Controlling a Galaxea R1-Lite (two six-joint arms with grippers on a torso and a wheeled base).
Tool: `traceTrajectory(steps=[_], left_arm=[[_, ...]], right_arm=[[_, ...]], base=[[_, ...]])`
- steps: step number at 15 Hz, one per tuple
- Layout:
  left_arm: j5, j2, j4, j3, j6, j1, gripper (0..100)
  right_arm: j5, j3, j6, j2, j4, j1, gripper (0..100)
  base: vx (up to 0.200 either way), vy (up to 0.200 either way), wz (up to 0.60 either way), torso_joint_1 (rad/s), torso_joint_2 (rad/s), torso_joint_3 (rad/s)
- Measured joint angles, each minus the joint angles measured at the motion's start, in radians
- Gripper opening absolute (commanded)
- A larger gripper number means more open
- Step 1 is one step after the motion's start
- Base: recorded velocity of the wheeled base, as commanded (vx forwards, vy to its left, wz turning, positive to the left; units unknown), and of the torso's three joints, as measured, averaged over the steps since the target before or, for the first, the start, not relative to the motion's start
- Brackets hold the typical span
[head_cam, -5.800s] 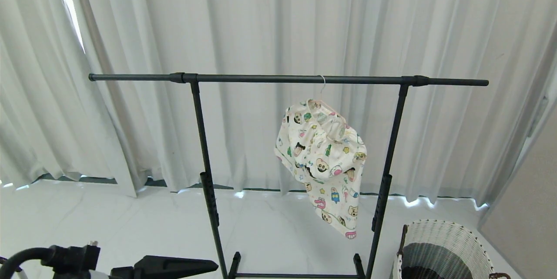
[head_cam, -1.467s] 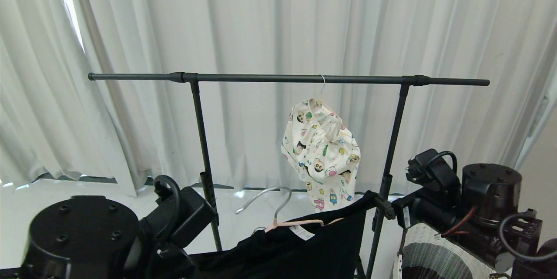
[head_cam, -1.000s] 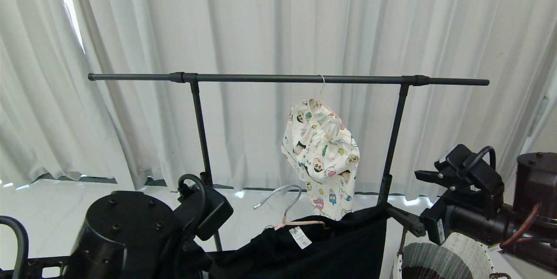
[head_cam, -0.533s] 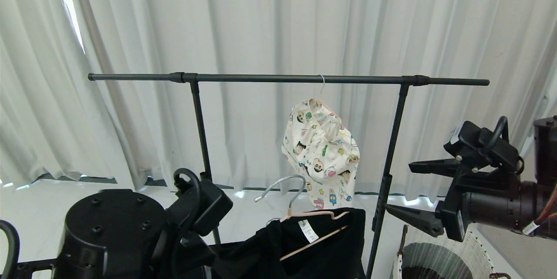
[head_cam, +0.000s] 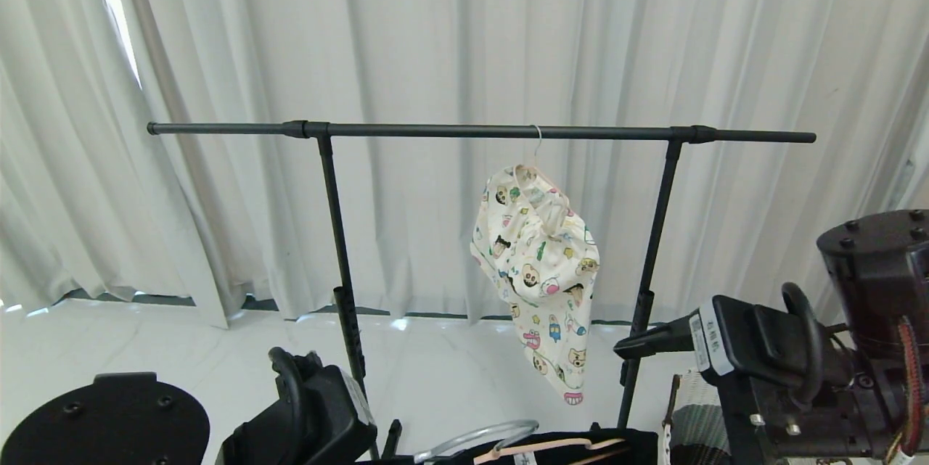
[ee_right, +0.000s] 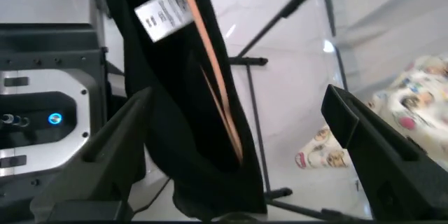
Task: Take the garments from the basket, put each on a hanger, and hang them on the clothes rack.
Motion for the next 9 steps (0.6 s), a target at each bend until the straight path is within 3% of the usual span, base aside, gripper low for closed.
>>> traceTrajectory(steps=[2, 9], left_arm=[[0.0, -0.012, 0.0, -0.004, 0.0, -0.013, 0], [0.0, -0.023, -0.025, -0.01, 0.0, -0.043, 0]], right_arm=[[-0.004, -0.027, -0.006, 0.048, 0.001, 0.064, 100], [-0.089, -0.058, 0.013, 0.158, -0.006, 0.138, 100]], base=[[0.0, 0.0, 0.0, 0.0, 0.0, 0.0], [0.0, 0.0, 0.0, 0.0, 0.0, 0.0]])
